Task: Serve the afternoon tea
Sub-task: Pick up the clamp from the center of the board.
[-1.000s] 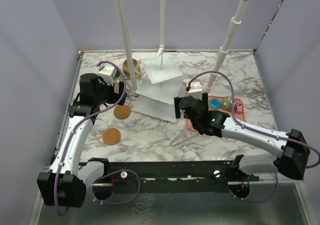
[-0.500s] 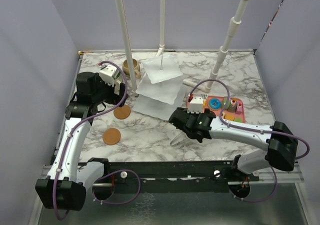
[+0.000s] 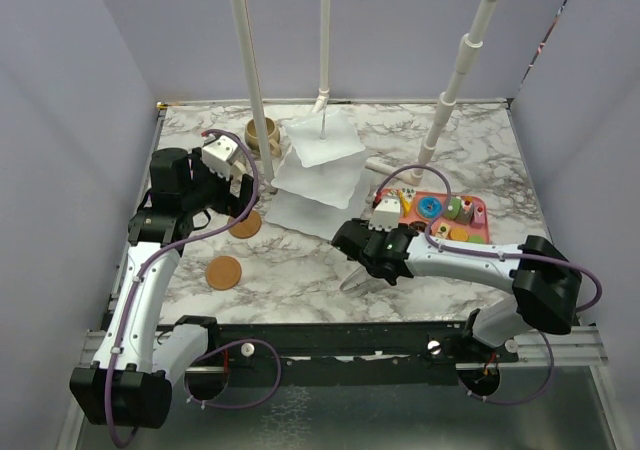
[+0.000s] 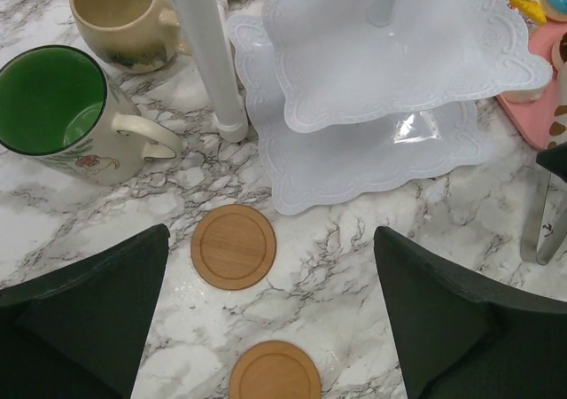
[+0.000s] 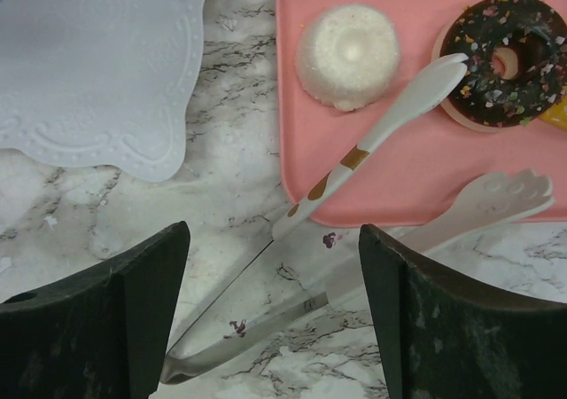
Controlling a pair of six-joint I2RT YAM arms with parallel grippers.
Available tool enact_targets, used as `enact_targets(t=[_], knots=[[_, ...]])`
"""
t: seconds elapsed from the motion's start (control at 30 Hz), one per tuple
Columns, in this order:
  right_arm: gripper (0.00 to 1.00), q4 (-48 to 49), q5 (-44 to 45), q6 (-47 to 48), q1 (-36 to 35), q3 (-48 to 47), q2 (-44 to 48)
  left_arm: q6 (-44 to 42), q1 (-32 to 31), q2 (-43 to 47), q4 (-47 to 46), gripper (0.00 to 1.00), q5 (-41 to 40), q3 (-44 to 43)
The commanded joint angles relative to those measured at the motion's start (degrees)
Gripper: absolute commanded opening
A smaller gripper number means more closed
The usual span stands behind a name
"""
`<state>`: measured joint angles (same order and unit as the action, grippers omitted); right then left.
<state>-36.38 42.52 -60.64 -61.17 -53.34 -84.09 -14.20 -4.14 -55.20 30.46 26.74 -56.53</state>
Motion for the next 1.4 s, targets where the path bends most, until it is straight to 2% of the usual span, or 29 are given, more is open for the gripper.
enact_targets(t=[0.0,0.27,0.33,0.63,0.87,1.07,1.27,1.37], knots=[[0.80,1.83,-0.66,-2.37,1.79,-1.26,-3.54,-1.41,0.23,0.67,2.29,0.99,3.92,0.89],[0.79,7.16,-4.39,-2.23,5.51,2.73,-3.18,-2.28,0.23,0.05,3.88,0.99,5.64,1.02],[0.76,8.84,-5.01,-1.89,6.36,3.29,-3.32,-2.25,0.17,-0.23,4.20,0.99,6.03,0.92],[0.40,11.37,-5.35,-1.85,7.91,4.35,-4.63,-5.48,0.17,-0.27,5.28,0.99,5.07,-1.23],[0.35,9.79,-5.18,-2.62,7.94,4.53,-5.54,-4.88,0.13,-0.22,5.31,0.99,5.43,-0.77],[0.23,10.44,-6.66,-2.96,7.85,6.65,-4.88,-5.52,0.12,0.56,5.46,0.99,6.13,-1.04],[0.23,10.14,-6.76,-3.48,7.70,7.87,-3.81,-7.26,0.18,1.19,6.22,0.99,7.81,-1.29],[0.15,9.30,-5.74,-3.85,7.11,7.80,-2.75,-7.64,0.18,0.98,6.60,0.99,7.96,-1.26]])
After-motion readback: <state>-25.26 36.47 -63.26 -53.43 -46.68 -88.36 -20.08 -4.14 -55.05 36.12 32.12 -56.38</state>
